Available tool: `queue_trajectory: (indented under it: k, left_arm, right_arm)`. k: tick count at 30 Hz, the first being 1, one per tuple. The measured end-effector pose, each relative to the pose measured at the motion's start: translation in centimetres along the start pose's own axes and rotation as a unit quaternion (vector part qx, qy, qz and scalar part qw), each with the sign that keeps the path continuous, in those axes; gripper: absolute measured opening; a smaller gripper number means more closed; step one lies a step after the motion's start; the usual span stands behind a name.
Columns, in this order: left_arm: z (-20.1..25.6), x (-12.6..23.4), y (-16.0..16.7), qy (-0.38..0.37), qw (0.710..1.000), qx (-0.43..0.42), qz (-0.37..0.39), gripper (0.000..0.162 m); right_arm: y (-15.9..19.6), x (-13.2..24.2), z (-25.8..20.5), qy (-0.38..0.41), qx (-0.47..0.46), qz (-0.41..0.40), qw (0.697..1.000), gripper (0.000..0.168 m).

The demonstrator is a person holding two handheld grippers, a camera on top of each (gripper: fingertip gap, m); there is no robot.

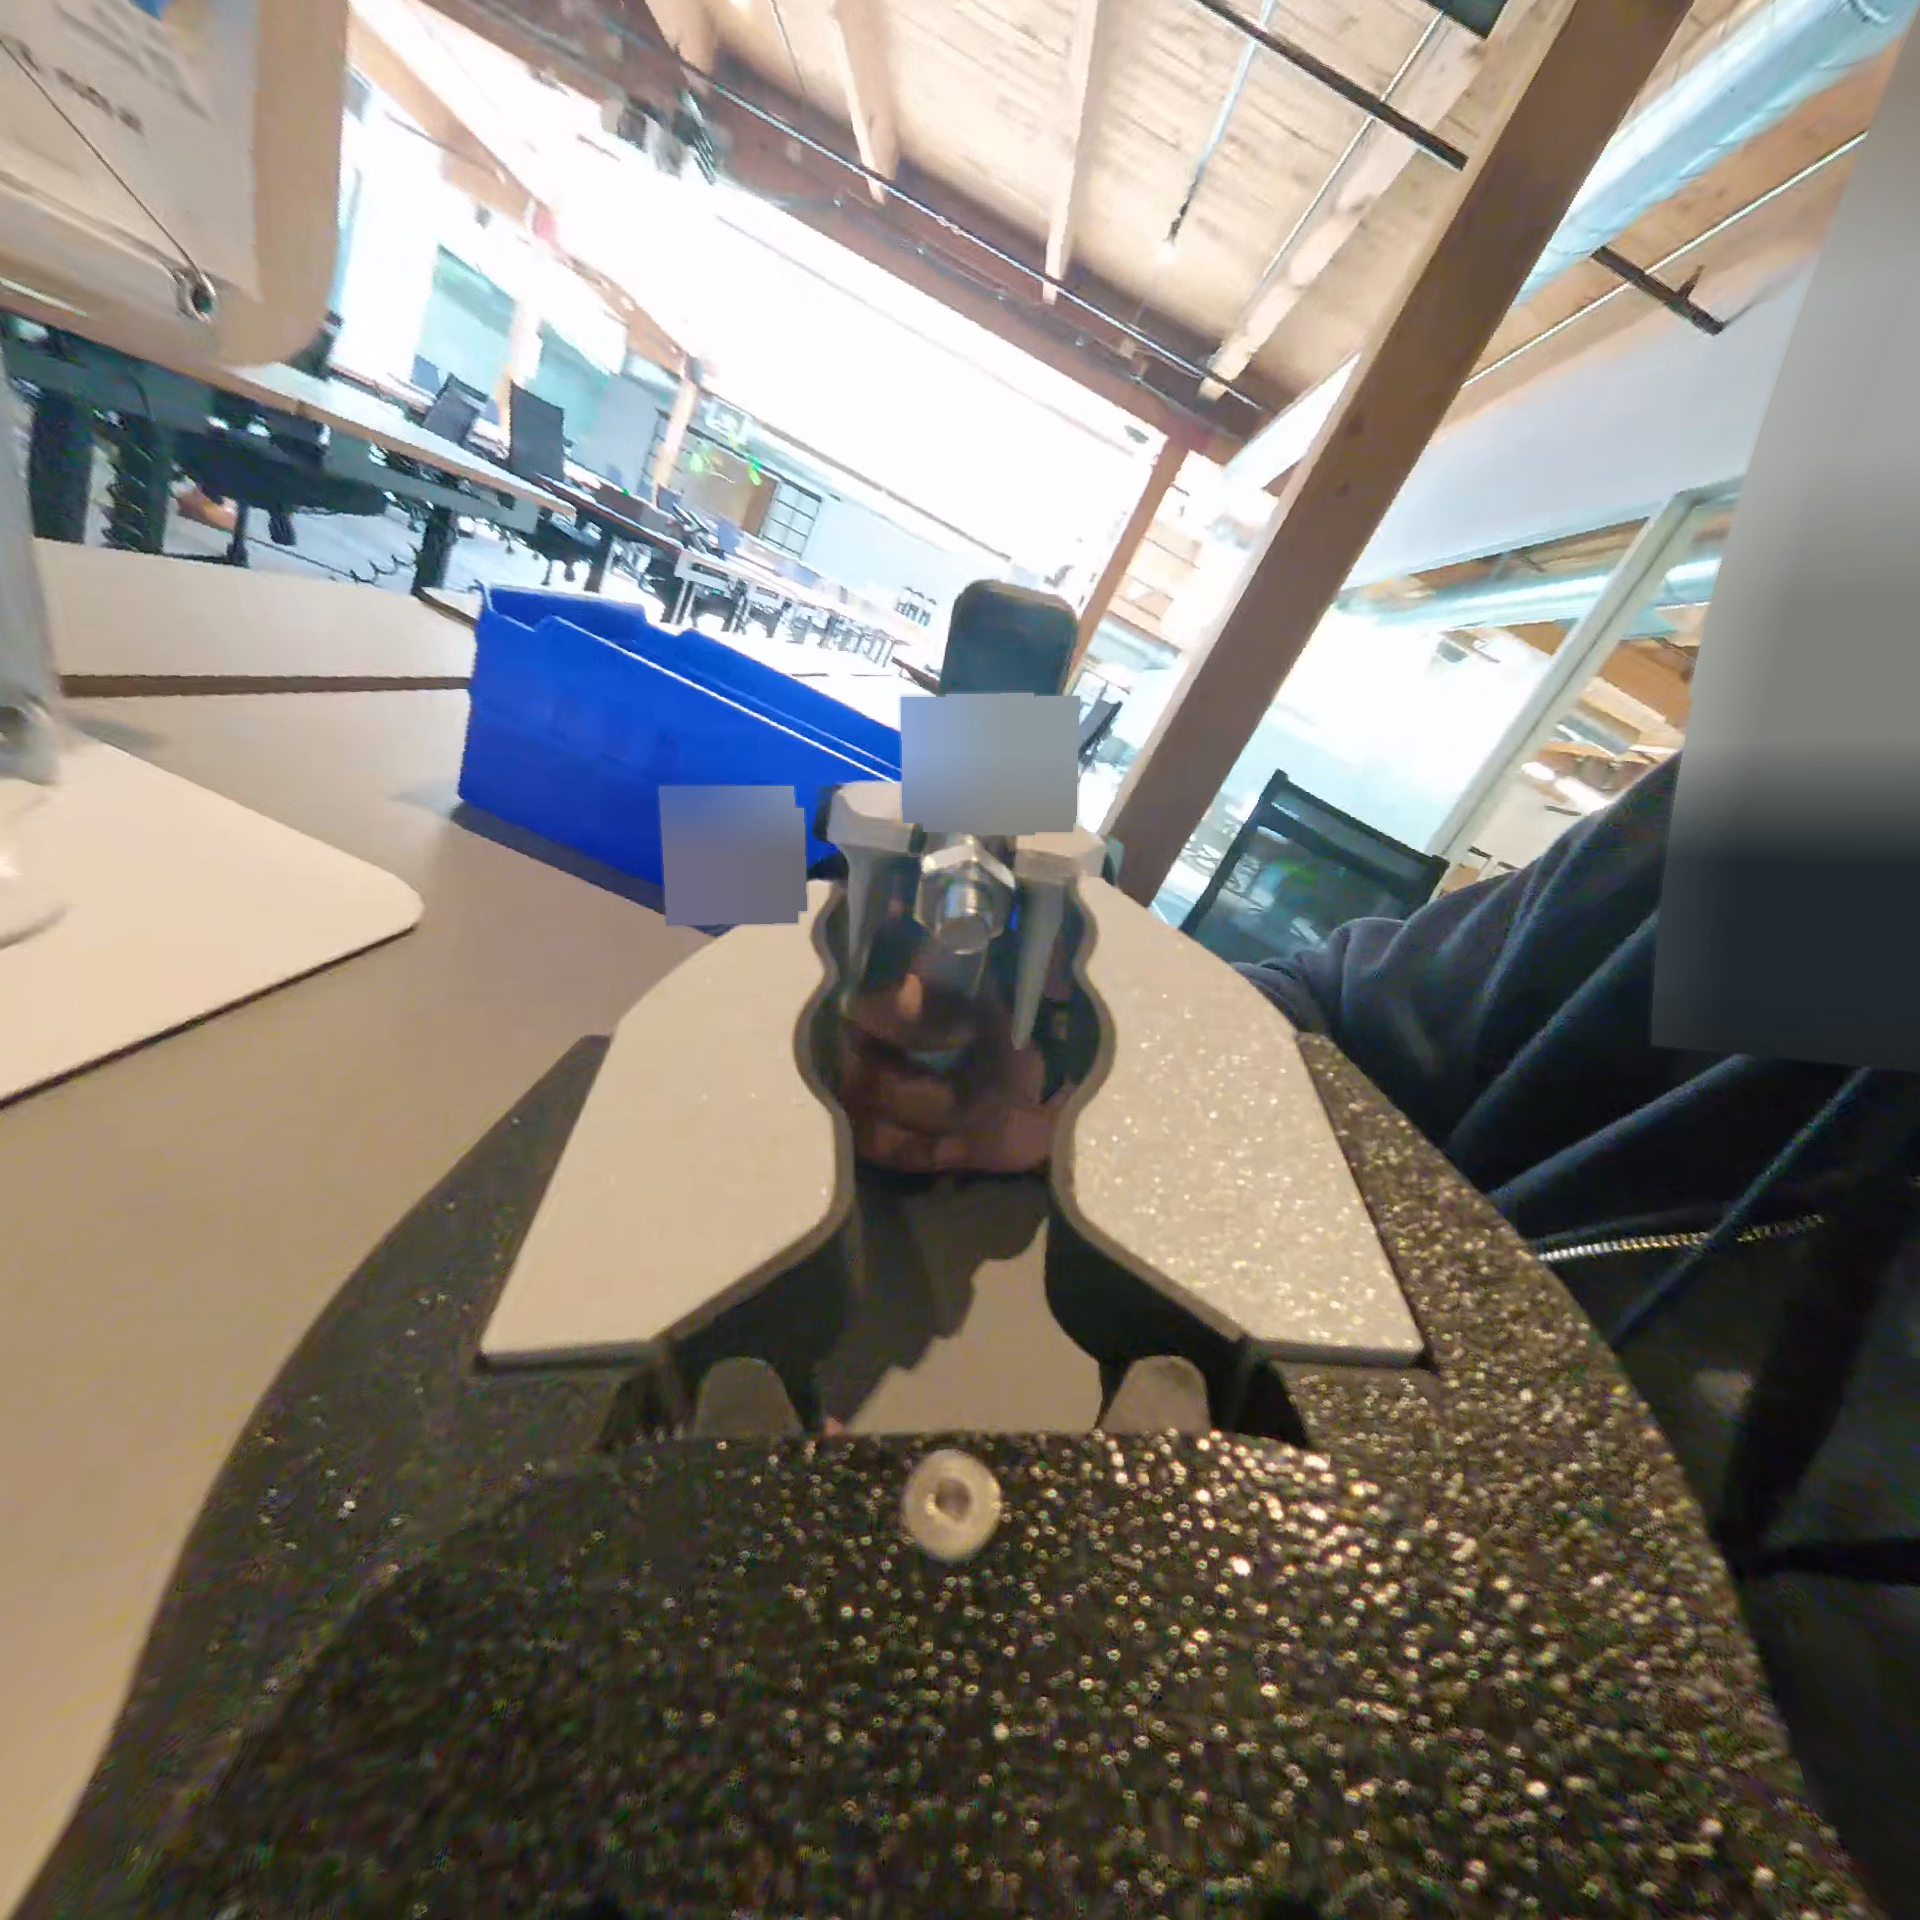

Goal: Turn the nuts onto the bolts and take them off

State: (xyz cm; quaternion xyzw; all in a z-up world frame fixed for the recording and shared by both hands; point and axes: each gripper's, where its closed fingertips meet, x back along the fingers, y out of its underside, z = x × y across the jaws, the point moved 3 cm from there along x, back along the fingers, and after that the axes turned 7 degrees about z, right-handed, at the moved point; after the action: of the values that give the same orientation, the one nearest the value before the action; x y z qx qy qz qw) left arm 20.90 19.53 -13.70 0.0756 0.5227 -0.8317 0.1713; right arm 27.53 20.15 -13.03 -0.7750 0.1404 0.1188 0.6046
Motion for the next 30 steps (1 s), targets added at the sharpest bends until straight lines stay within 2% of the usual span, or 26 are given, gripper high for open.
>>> queue_trajectory:
  k: [2,4,6,9,10,11,14,15,16,18,20,22,25,30]
  left_arm:
    - [0.2,-0.2,0.3,0.002,1.0,-0.004,-0.009,0.033]
    - [0.4,-0.3,0.3,-0.002,1.0,-0.017,-0.004,0.02]
    - [0.3,-0.2,0.3,-0.013,0.999,-0.049,-0.006,0.017]
    - [0.5,-0.2,0.2,-0.047,0.98,-0.193,-0.022,0.017]
    - [0.6,-0.2,0.2,-0.063,0.959,-0.273,-0.034,0.017]
    - [0.7,-0.2,0.3,-0.082,0.927,-0.363,-0.051,0.017]
    - [0.8,-0.3,0.6,-0.129,0.783,-0.601,-0.095,0.018]
    - [0.8,-0.3,0.6,-0.134,0.751,-0.639,-0.101,0.019]
    - [1.0,-0.3,0.7,-0.128,0.752,-0.639,-0.099,0.024]
    - [1.3,-0.4,0.5,-0.11,0.824,-0.552,-0.066,0.033]
    - [1.4,-0.4,0.0,-0.083,0.903,-0.42,-0.034,0.039]
    - [1.5,-0.3,-0.4,-0.044,0.962,-0.269,-0.011,0.038]
    - [0.7,-0.2,-0.6,-0.028,0.993,-0.116,0.008,0.037]
    - [0.0,-0.4,0.1,-0.031,0.999,-0.034,0.002,0.035]
  right_arm:
    - [0.0,0.0,0.0,0.0,0.001,-0.002,1.0,0.016]
    - [0.2,-0.2,-0.2,-0.003,0.005,-0.007,1.0,0.016]
    - [0.3,-0.2,-0.2,-0.002,0.006,-0.01,1.0,0.016]
    - [0.3,-0.2,-0.1,-0.004,0.002,-0.01,1.0,0.016]
    - [0.3,-0.2,-0.2,-0.005,0.0,-0.01,1.0,0.016]
    - [0.3,-0.2,-0.1,-0.004,0.0,-0.01,1.0,0.016]
    - [0.3,-0.2,-0.1,-0.003,0.0,-0.011,1.0,0.016]
    - [0.3,-0.2,-0.2,-0.004,0.0,-0.011,1.0,0.016]
    - [0.3,-0.2,-0.1,-0.003,-0.001,-0.009,1.0,0.016]
    - [0.1,-0.1,0.0,-0.002,-0.006,-0.002,1.0,0.017]
    - [-0.1,0.1,0.1,0.0,-0.012,0.006,1.0,0.016]
    - [-0.1,0.1,0.2,0.001,-0.014,0.008,1.0,0.016]
    - [-0.1,0.1,0.2,0.0,-0.013,0.005,1.0,0.016]
    - [0.1,0.0,0.1,-0.001,-0.011,0.001,1.0,0.016]
